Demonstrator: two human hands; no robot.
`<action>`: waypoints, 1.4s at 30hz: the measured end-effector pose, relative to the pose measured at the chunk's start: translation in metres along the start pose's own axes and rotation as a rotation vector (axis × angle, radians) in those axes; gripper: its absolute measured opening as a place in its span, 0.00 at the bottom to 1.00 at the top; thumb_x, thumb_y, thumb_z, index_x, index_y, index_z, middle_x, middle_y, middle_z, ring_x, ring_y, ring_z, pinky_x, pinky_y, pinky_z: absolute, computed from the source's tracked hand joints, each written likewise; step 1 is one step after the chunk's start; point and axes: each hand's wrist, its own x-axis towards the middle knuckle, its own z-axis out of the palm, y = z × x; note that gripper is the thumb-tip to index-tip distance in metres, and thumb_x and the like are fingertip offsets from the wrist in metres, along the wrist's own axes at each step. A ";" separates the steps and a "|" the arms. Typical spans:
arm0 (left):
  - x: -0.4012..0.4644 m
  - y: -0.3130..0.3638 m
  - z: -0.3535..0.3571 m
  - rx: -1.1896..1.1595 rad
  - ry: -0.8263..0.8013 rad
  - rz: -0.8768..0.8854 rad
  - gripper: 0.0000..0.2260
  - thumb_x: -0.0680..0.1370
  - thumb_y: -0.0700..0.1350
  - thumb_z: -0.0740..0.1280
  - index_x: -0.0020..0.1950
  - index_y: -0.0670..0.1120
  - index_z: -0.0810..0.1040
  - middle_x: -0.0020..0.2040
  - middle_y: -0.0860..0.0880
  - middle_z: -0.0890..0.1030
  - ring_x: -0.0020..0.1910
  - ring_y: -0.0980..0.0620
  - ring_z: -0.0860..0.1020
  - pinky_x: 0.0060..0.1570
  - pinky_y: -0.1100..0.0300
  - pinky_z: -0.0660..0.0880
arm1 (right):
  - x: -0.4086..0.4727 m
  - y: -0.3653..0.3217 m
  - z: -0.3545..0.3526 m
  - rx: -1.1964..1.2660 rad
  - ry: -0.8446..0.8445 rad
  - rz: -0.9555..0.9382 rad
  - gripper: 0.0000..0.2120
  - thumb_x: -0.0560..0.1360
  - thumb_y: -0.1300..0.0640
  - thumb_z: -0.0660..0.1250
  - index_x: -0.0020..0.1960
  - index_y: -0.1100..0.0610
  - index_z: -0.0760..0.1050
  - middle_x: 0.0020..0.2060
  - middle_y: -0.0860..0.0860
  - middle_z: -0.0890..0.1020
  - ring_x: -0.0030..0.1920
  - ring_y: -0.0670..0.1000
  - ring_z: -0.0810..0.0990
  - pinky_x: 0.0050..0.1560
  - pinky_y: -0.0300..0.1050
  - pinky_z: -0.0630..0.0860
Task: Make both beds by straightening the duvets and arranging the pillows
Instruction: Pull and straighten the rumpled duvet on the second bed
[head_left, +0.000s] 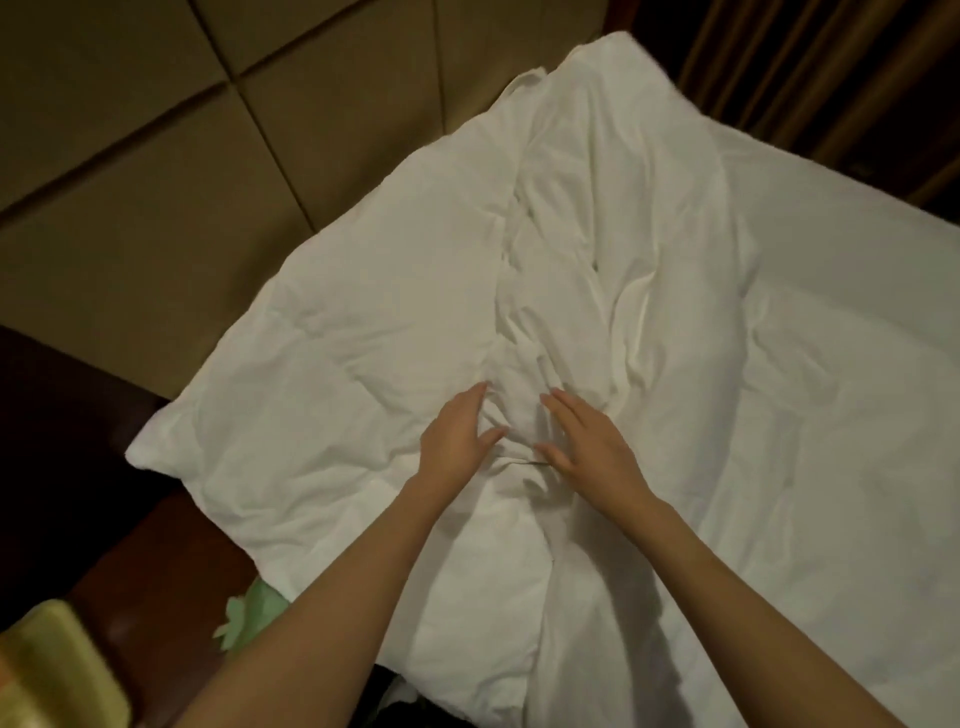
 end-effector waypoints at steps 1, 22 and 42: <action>0.006 0.004 0.005 -0.070 0.029 -0.029 0.28 0.76 0.54 0.68 0.72 0.48 0.65 0.66 0.51 0.74 0.65 0.51 0.72 0.59 0.57 0.69 | 0.009 0.007 0.000 0.011 -0.019 -0.016 0.29 0.79 0.47 0.62 0.76 0.54 0.58 0.76 0.50 0.59 0.76 0.49 0.55 0.73 0.48 0.56; -0.016 0.001 -0.051 -0.440 0.326 -0.171 0.07 0.76 0.40 0.69 0.52 0.40 0.80 0.47 0.49 0.77 0.45 0.54 0.73 0.42 0.73 0.65 | 0.106 -0.041 -0.059 -0.190 -0.031 -0.435 0.38 0.67 0.42 0.73 0.73 0.48 0.65 0.75 0.53 0.59 0.75 0.57 0.57 0.66 0.58 0.62; -0.087 -0.143 -0.212 -0.297 0.484 -0.268 0.11 0.75 0.39 0.70 0.57 0.40 0.81 0.55 0.43 0.81 0.55 0.48 0.76 0.49 0.67 0.65 | 0.174 -0.223 -0.006 -0.323 -0.144 -0.628 0.33 0.66 0.34 0.68 0.65 0.50 0.73 0.61 0.49 0.76 0.66 0.51 0.70 0.73 0.60 0.45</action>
